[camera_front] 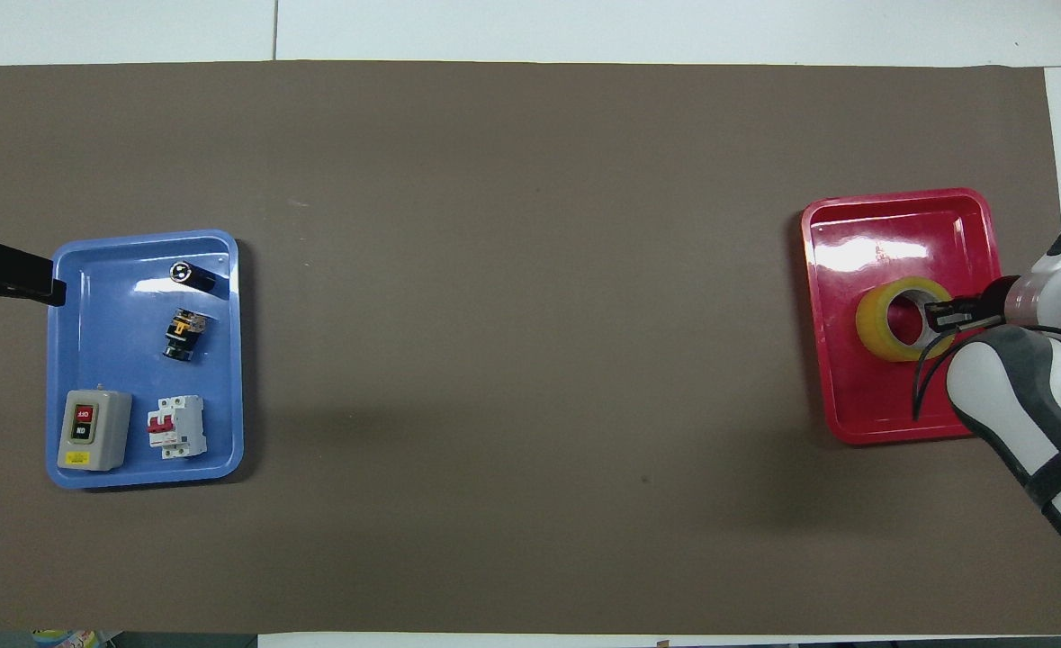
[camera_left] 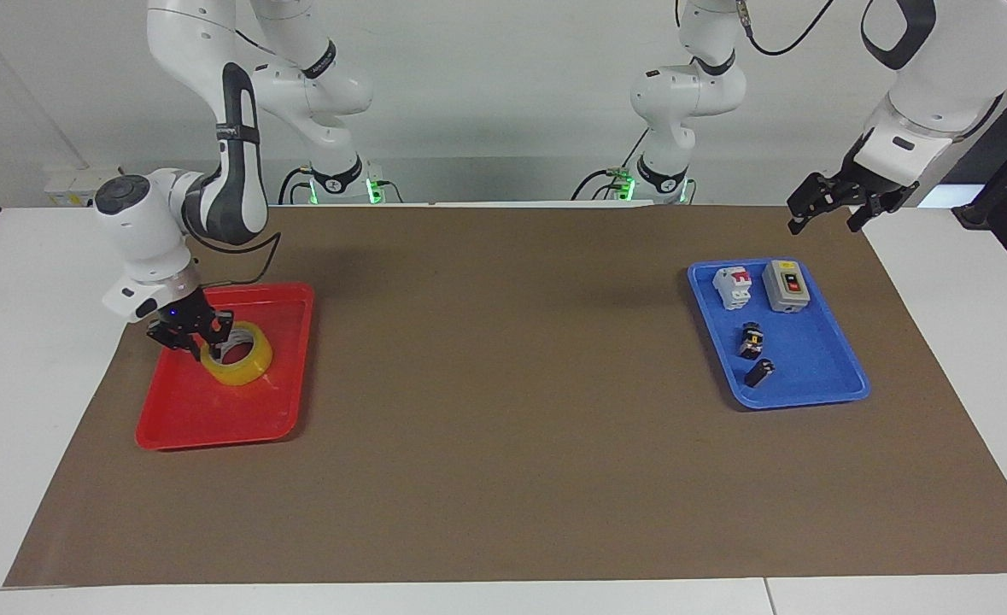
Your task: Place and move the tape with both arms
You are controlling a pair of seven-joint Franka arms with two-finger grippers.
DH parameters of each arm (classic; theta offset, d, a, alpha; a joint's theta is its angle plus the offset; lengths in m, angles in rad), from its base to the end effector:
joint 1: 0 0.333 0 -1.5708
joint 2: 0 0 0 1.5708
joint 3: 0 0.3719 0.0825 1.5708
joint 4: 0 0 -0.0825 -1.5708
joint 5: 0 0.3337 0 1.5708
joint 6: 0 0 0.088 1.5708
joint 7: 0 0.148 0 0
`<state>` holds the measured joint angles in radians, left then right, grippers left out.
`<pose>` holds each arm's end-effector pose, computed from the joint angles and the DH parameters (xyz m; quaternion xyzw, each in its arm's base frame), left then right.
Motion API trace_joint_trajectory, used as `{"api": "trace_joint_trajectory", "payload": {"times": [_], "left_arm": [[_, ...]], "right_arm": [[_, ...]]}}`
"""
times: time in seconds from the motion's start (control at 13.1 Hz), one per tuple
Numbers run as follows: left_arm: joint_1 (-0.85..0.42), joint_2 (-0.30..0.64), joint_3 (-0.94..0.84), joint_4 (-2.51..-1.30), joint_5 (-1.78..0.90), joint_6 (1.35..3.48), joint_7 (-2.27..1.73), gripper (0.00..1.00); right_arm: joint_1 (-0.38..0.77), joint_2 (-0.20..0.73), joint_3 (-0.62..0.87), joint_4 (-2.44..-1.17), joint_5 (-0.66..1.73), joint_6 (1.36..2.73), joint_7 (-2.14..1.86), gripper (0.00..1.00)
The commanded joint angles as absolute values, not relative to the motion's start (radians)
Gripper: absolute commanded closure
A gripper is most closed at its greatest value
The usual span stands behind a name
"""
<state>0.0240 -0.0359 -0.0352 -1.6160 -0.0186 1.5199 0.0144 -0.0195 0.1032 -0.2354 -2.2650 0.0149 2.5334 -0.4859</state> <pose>0.4824 -0.0086 0.6340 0.9994 -0.0130 -0.0301 0.0087 0.5071 -0.1300 0.3832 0.9903 0.1107 0.0757 0.0371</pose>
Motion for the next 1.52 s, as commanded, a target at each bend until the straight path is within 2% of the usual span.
{"api": "trace_joint_trajectory", "payload": {"times": [0.0, 0.38, 0.61, 0.84, 0.99, 1.22, 1.45], "left_arm": [[0.025, -0.044, -0.029, -1.614, -0.035, 1.503, 0.025, 0.0], [0.026, -0.044, -0.029, -1.615, -0.035, 1.503, 0.025, 0.0], [0.026, -0.044, -0.029, -1.614, -0.035, 1.503, 0.025, 0.0], [0.026, -0.044, -0.029, -1.615, -0.035, 1.503, 0.025, 0.0], [0.026, -0.044, -0.029, -1.615, -0.035, 1.503, 0.025, 0.0], [0.026, -0.044, -0.029, -1.614, -0.035, 1.503, 0.025, 0.0], [0.025, -0.044, -0.029, -1.614, -0.035, 1.503, 0.025, 0.0]], "right_arm": [[-0.023, 0.071, -0.219, -2.166, 0.04, 2.356, -0.47, 0.0], [-0.026, -0.023, -0.175, -1.875, 0.049, 1.802, -0.217, 0.0], [-0.029, -0.048, -0.158, -1.703, 0.034, 1.522, -0.1, 0.0], [-0.029, -0.054, -0.15, -1.599, -0.001, 1.421, -0.103, 0.0], [-0.022, -0.049, -0.141, -1.549, -0.009, 1.401, -0.1, 0.0], [-0.055, -0.017, -0.101, -1.537, -0.009, 1.472, -0.103, 0.0], [-0.067, -0.011, -0.104, -1.511, -0.012, 1.451, -0.103, 0.0]]}}
